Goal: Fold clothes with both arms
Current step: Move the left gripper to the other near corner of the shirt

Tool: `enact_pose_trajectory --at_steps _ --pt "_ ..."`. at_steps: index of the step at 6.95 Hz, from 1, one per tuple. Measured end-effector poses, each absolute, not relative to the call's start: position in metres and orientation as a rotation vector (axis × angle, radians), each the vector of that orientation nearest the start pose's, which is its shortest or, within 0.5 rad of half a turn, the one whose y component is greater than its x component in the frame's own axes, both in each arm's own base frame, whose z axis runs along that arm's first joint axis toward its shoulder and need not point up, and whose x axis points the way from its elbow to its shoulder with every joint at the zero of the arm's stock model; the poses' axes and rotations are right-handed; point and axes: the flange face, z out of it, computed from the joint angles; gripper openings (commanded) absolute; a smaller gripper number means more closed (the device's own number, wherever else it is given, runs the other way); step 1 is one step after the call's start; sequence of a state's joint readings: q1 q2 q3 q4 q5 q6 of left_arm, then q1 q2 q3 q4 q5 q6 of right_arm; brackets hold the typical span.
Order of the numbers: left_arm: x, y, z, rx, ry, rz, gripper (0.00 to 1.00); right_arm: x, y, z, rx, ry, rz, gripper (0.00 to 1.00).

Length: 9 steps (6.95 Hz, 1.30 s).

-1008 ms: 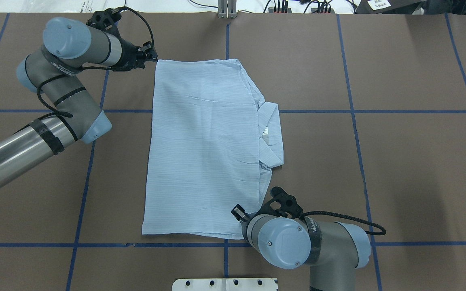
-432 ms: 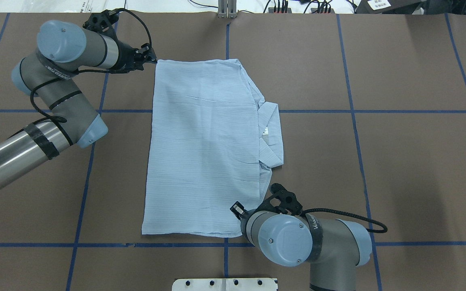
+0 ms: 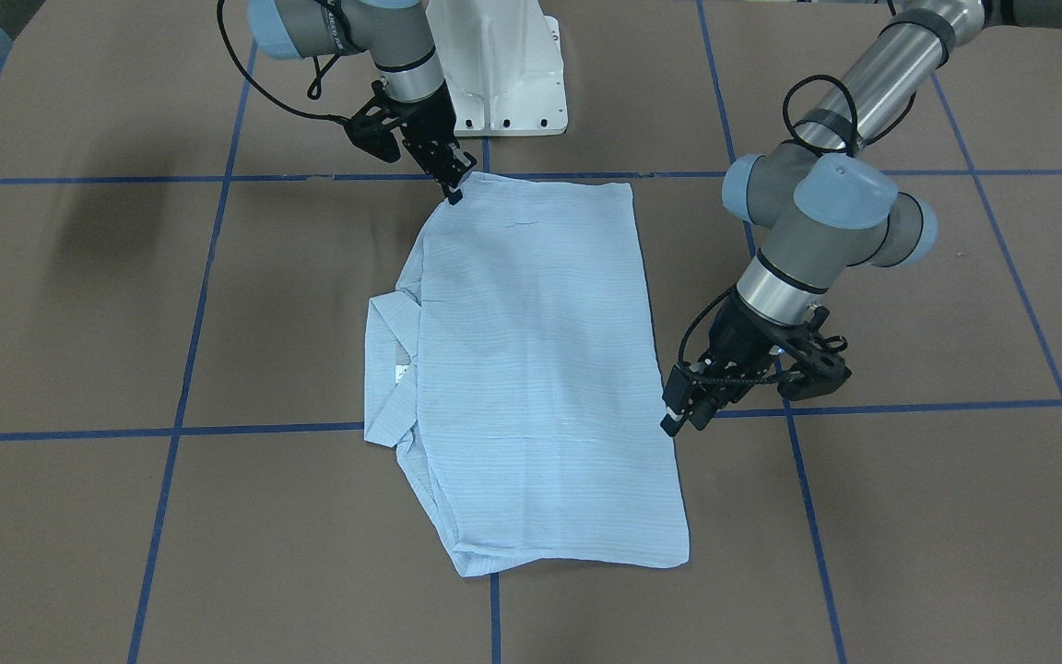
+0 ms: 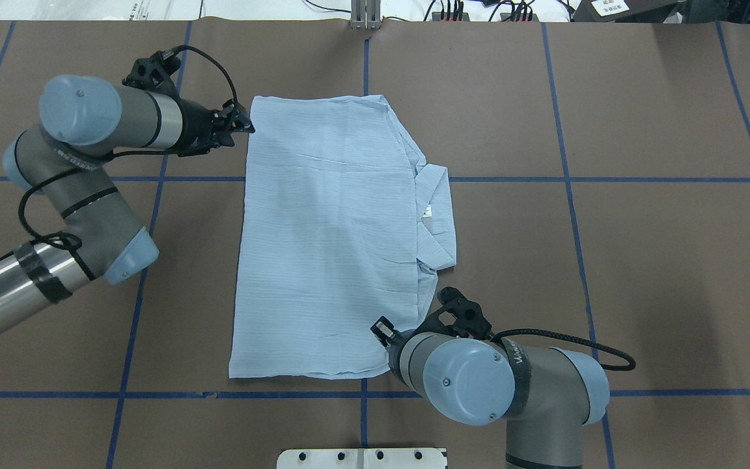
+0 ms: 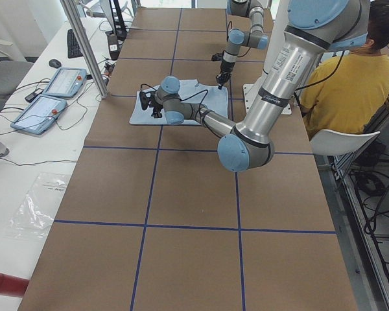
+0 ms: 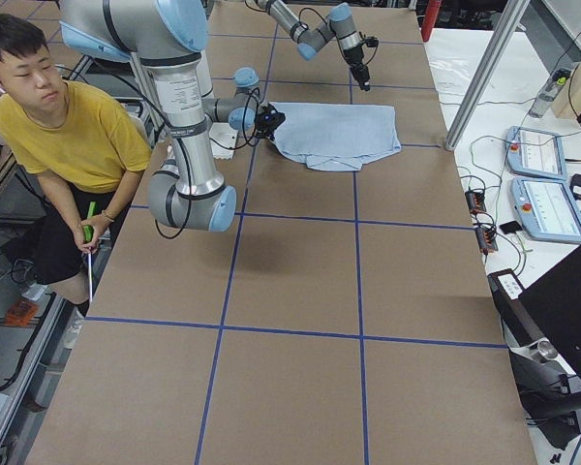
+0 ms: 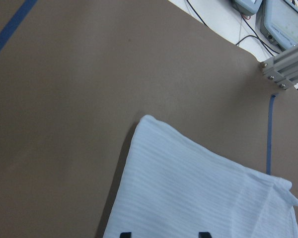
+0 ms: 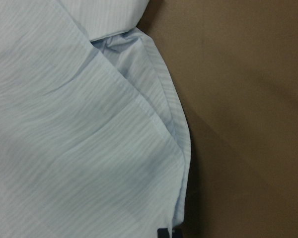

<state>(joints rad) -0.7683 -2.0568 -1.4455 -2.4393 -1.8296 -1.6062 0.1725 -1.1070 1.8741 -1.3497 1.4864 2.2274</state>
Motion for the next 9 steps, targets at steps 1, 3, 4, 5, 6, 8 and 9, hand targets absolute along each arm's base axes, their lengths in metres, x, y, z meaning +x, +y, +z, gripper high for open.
enact_pose_trajectory --at_steps 1,3,4,5,6,8,9 --pt "0.423 -0.521 0.338 0.195 1.265 -0.549 0.57 -0.576 -0.244 0.241 -0.167 -1.009 0.799 0.0" --pt "0.439 -0.426 0.337 0.101 1.302 -0.586 0.57 -0.574 -0.243 0.241 -0.168 -1.01 0.798 0.0" --pt "0.448 -0.385 0.333 0.06 1.282 -0.611 0.57 -0.574 -0.243 0.242 -0.168 -1.008 0.798 0.0" --pt "0.459 -0.352 0.328 0.028 1.241 -0.634 0.57 -0.574 -0.242 0.243 -0.168 -1.007 0.798 0.0" --pt "0.469 -0.326 0.323 0.003 1.19 -0.649 0.57 -0.573 -0.242 0.243 -0.168 -1.008 0.798 0.0" --pt "0.481 -0.289 0.333 -0.026 1.094 -0.659 0.6 -0.572 -0.242 0.241 -0.169 -1.013 0.797 0.0" --pt "0.478 -0.277 0.34 -0.03 1.051 -0.654 0.62 -0.572 -0.242 0.24 -0.169 -1.014 0.797 0.0"
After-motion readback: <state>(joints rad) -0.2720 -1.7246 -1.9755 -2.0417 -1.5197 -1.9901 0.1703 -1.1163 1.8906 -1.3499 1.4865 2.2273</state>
